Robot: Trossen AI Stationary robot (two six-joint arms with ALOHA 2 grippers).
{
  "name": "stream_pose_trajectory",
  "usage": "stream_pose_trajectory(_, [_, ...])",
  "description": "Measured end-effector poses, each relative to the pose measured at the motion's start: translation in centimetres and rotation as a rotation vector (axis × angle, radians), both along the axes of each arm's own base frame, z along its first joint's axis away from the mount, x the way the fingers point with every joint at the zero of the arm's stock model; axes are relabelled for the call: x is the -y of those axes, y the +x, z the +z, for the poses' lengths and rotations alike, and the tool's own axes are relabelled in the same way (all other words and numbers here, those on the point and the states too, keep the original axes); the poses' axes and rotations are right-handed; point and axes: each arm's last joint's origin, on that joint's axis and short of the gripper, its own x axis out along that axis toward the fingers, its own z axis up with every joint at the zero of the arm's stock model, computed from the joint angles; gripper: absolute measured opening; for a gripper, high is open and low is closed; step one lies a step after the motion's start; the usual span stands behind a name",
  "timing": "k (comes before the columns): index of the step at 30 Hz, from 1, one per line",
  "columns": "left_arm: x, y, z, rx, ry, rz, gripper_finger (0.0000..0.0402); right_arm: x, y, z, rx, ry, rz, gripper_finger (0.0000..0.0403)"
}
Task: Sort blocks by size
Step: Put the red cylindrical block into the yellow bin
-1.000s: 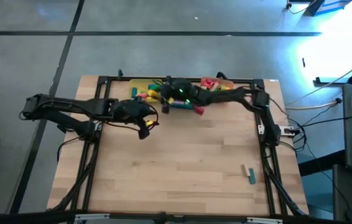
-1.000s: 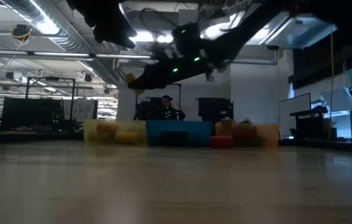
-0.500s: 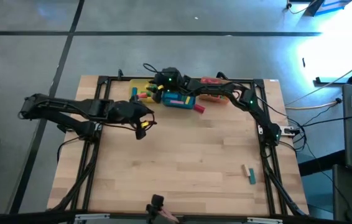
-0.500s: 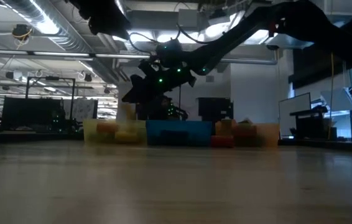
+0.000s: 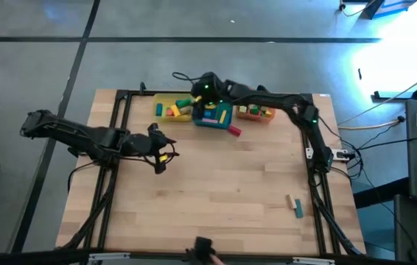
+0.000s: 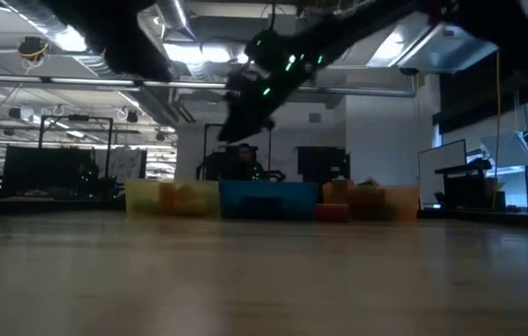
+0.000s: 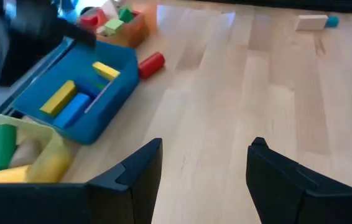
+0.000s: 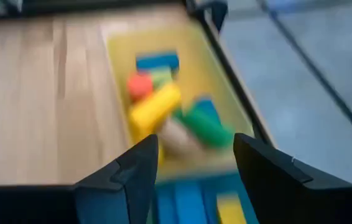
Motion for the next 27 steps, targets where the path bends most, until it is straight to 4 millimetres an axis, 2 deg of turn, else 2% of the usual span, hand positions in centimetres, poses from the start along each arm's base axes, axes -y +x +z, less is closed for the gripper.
stream_pose_trajectory(8, [0.0, -0.1, -5.1, 0.155, 0.042, -0.045, 0.0198, -5.4, -5.5, 4.8, -0.341, 0.143, 0.068, 0.0213])
stream_pose_trajectory(15, [-0.1, -1.1, -7.8, 0.219, 0.021, -0.038, 0.0198, -9.1, -6.9, 5.1, -0.497, 0.272, 0.105, 0.0213])
stream_pose_trajectory(19, [-0.2, -1.6, -9.0, 0.2, -0.003, -0.025, 0.0198, -10.5, -7.5, 3.4, -0.621, 0.262, 0.094, 0.0214])
stream_pose_trajectory(23, [-0.1, -1.7, -9.1, 0.207, -0.023, -0.023, 0.0198, -11.1, -8.0, 0.2, -0.72, 0.206, 0.024, 0.0214])
stream_pose_trajectory(27, [0.0, -1.7, -9.1, 0.195, 0.012, -0.051, 0.0198, -11.0, -8.3, -2.8, -0.73, 0.126, -0.052, 0.0214])
